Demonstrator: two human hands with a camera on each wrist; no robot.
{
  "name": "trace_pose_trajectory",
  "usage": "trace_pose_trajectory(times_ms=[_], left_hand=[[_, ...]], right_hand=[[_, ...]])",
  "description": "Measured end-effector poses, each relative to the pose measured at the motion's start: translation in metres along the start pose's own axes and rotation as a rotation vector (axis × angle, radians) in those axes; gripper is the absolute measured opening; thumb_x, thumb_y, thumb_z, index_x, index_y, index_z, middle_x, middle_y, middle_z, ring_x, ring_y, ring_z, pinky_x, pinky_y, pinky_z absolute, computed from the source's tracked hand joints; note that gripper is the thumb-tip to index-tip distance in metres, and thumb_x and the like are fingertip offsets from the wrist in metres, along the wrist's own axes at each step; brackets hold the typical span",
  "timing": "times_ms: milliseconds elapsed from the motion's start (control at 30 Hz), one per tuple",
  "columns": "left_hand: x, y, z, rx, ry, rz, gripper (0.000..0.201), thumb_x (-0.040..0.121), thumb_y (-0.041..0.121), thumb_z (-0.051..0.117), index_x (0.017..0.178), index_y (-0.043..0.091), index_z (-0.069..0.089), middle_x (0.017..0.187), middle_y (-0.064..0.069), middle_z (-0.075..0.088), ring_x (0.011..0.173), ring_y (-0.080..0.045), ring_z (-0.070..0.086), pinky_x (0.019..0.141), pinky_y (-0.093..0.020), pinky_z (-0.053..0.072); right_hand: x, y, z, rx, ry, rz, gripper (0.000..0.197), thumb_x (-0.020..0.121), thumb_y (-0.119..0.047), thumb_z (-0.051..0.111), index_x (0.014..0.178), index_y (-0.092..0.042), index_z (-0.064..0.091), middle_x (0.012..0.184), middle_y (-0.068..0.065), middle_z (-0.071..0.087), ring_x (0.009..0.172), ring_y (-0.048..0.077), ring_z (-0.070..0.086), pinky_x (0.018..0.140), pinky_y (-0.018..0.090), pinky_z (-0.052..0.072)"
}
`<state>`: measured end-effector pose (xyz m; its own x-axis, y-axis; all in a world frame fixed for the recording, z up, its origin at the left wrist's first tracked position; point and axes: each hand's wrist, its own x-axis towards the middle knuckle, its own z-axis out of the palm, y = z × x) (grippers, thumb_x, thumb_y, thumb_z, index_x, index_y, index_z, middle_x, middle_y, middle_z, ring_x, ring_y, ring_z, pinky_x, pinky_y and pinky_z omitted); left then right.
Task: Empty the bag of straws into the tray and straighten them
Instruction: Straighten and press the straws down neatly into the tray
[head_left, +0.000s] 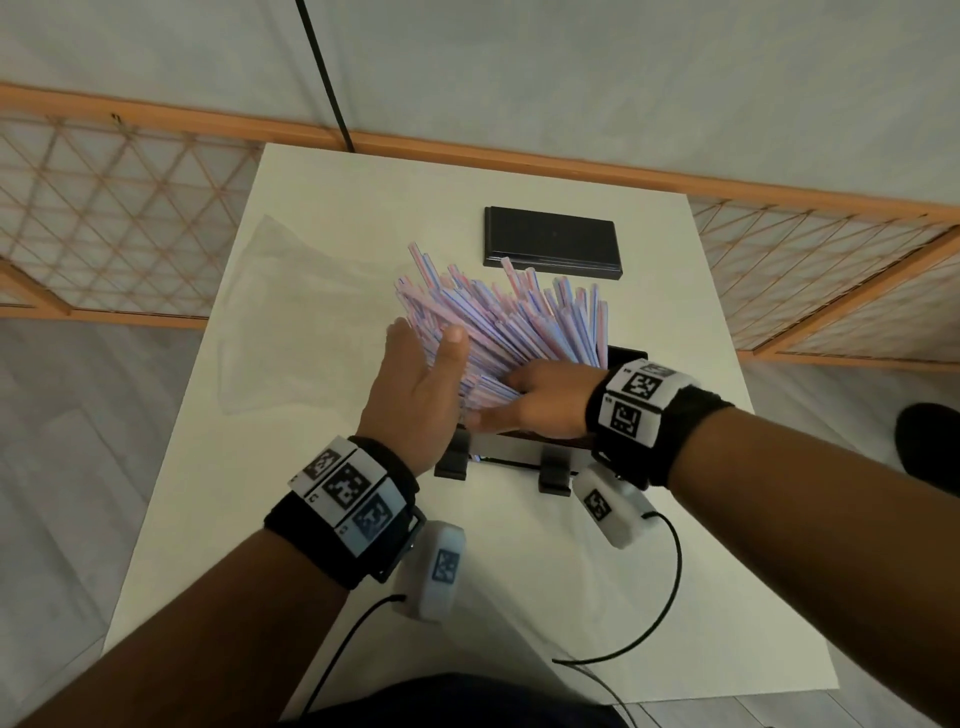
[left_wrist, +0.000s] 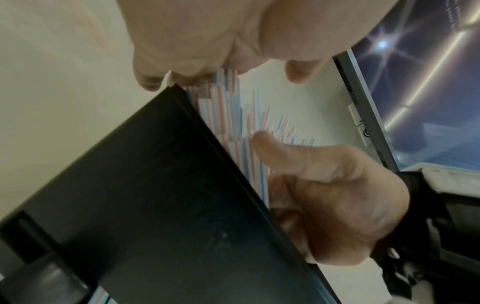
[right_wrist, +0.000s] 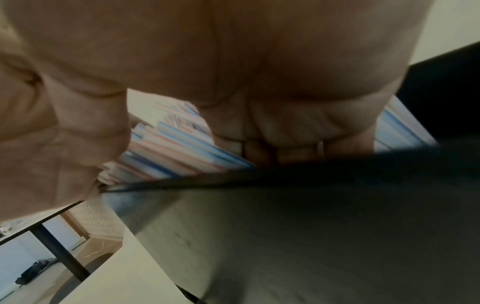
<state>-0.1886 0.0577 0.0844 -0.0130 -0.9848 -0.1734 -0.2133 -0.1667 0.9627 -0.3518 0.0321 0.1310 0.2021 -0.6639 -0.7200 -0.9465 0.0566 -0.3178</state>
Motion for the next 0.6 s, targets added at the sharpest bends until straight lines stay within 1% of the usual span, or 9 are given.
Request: trace_pose_trajectory(times_ms=[33, 100, 167, 300, 367, 433, 500, 567, 600], left_hand=[[0.000, 0.000, 0.001, -0.022, 0.025, 0.019, 0.093, 0.079, 0.086, 0.036, 0.140, 0.016, 0.042, 0.139, -0.004, 0.056, 0.130, -0.021, 0.053, 0.111, -0.050, 0.040], [-0.001, 0.001, 0.005, -0.066, 0.035, 0.054, 0.077, 0.083, 0.076, 0.041, 0.133, 0.017, 0.046, 0.129, -0.002, 0.061, 0.122, -0.018, 0.059, 0.105, -0.050, 0.046], [-0.001, 0.004, 0.008, -0.091, 0.026, 0.073, 0.080, 0.084, 0.077, 0.043, 0.139, 0.019, 0.042, 0.134, -0.002, 0.058, 0.126, -0.018, 0.057, 0.107, -0.049, 0.046], [-0.002, 0.003, 0.009, -0.133, 0.049, 0.054, 0.090, 0.082, 0.081, 0.043, 0.146, 0.017, 0.036, 0.141, -0.003, 0.056, 0.131, -0.019, 0.054, 0.110, -0.050, 0.043], [-0.001, 0.001, 0.006, -0.127, 0.079, 0.035, 0.088, 0.080, 0.081, 0.044, 0.136, 0.012, 0.041, 0.126, 0.000, 0.062, 0.121, -0.020, 0.061, 0.104, -0.049, 0.048], [0.000, 0.002, 0.004, -0.066, 0.107, 0.016, 0.081, 0.079, 0.077, 0.040, 0.124, 0.010, 0.044, 0.108, 0.003, 0.062, 0.108, -0.023, 0.064, 0.095, -0.046, 0.051], [0.000, 0.002, 0.002, -0.036, 0.122, -0.024, 0.088, 0.078, 0.077, 0.037, 0.133, 0.009, 0.042, 0.118, 0.000, 0.062, 0.111, -0.022, 0.062, 0.099, -0.047, 0.049], [-0.001, 0.001, 0.002, -0.052, 0.123, -0.057, 0.097, 0.074, 0.080, 0.035, 0.142, 0.011, 0.038, 0.129, -0.003, 0.061, 0.116, -0.021, 0.060, 0.103, -0.046, 0.047], [-0.001, 0.000, 0.002, -0.063, 0.124, -0.056, 0.097, 0.073, 0.080, 0.036, 0.142, 0.013, 0.038, 0.128, -0.002, 0.062, 0.114, -0.019, 0.061, 0.102, -0.045, 0.048]], right_hand=[[0.001, -0.002, -0.002, -0.002, -0.029, 0.010, 0.076, 0.085, -0.072, 0.053, 0.143, -0.023, 0.047, 0.150, -0.002, 0.045, 0.138, 0.021, 0.040, 0.106, 0.030, 0.028], [0.001, -0.006, -0.005, 0.002, -0.075, 0.038, 0.086, 0.084, -0.074, 0.051, 0.151, -0.022, 0.037, 0.159, 0.001, 0.033, 0.146, 0.021, 0.029, 0.115, 0.035, 0.020], [0.001, -0.009, -0.006, 0.008, -0.092, 0.059, 0.088, 0.085, -0.073, 0.051, 0.153, -0.020, 0.032, 0.161, 0.002, 0.030, 0.147, 0.021, 0.026, 0.116, 0.035, 0.018], [0.001, -0.011, -0.009, 0.057, -0.083, 0.041, 0.080, 0.089, -0.064, 0.055, 0.152, -0.021, 0.033, 0.158, 0.001, 0.033, 0.145, 0.020, 0.028, 0.109, 0.029, 0.021], [0.005, -0.013, -0.005, 0.070, -0.106, 0.054, 0.090, 0.081, -0.070, 0.060, 0.153, -0.023, 0.032, 0.158, -0.003, 0.033, 0.146, 0.020, 0.028, 0.110, 0.031, 0.022], [0.013, -0.013, 0.001, 0.074, -0.132, 0.060, 0.102, 0.068, -0.079, 0.066, 0.151, -0.029, 0.036, 0.156, -0.007, 0.036, 0.145, 0.019, 0.031, 0.109, 0.030, 0.025], [0.017, -0.013, 0.006, 0.058, -0.141, 0.076, 0.117, 0.058, -0.084, 0.069, 0.153, -0.029, 0.030, 0.158, -0.006, 0.033, 0.146, 0.019, 0.030, 0.113, 0.032, 0.025], [0.019, -0.015, 0.007, 0.060, -0.124, 0.082, 0.115, 0.062, -0.079, 0.071, 0.154, -0.025, 0.028, 0.158, -0.004, 0.034, 0.145, 0.020, 0.032, 0.107, 0.029, 0.028], [0.019, -0.015, 0.007, 0.062, -0.112, 0.083, 0.111, 0.064, -0.077, 0.072, 0.153, -0.023, 0.032, 0.156, -0.004, 0.038, 0.142, 0.020, 0.036, 0.102, 0.027, 0.030]])
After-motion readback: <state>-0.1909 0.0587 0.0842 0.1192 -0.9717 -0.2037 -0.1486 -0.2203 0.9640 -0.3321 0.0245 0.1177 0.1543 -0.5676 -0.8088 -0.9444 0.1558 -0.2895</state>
